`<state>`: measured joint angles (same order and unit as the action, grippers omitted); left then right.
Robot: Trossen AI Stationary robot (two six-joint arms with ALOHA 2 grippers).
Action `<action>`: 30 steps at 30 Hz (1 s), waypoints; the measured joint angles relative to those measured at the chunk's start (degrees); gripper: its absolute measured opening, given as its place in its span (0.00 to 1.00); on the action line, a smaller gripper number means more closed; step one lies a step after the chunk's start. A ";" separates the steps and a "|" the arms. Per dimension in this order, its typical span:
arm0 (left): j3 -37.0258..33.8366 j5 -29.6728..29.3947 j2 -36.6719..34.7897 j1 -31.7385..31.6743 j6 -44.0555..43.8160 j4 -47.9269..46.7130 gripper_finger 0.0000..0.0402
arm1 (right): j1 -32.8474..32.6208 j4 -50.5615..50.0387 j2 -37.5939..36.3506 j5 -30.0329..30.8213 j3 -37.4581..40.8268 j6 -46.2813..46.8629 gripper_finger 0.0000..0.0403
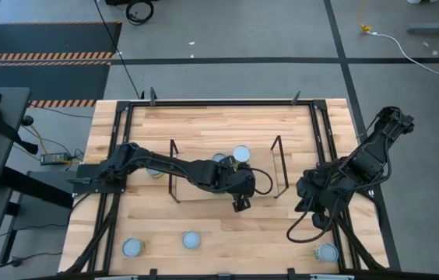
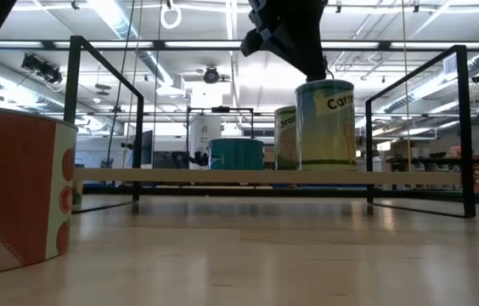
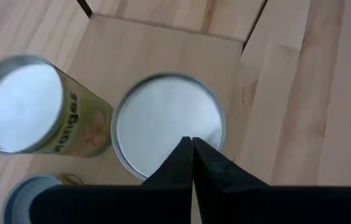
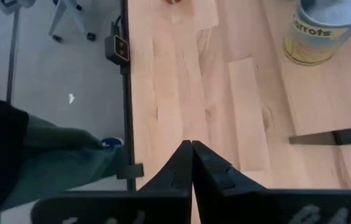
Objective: Pick and place cans onto a shelf
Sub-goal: Adjust the canned carrots on the shelf
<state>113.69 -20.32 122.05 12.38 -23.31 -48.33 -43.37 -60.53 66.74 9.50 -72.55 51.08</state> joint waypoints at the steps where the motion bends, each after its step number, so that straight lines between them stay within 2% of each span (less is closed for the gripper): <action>1: 0.00 -0.02 -0.48 -0.02 -0.02 -0.35 0.02 | -0.11 0.00 0.00 0.06 0.00 -0.12 0.02; 14: 0.05 -2.38 -0.10 -1.60 -1.53 -0.53 0.03 | -0.99 0.44 0.00 0.15 0.00 3.06 0.02; 21: 0.07 -2.38 -0.12 -2.62 -4.63 -6.34 0.03 | -1.51 0.53 0.00 1.29 0.01 7.74 0.02; 27: 0.06 -2.30 -0.31 -2.26 -4.20 -6.98 0.03 | 0.07 1.15 0.00 2.63 0.00 8.55 0.02; 30: 0.07 -1.11 -0.80 -2.81 -4.79 -6.94 0.02 | 0.43 2.22 0.05 0.27 0.00 7.17 0.02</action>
<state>113.76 -21.43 121.24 9.57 -28.11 -55.27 -42.94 -58.31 66.79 9.77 -72.55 58.25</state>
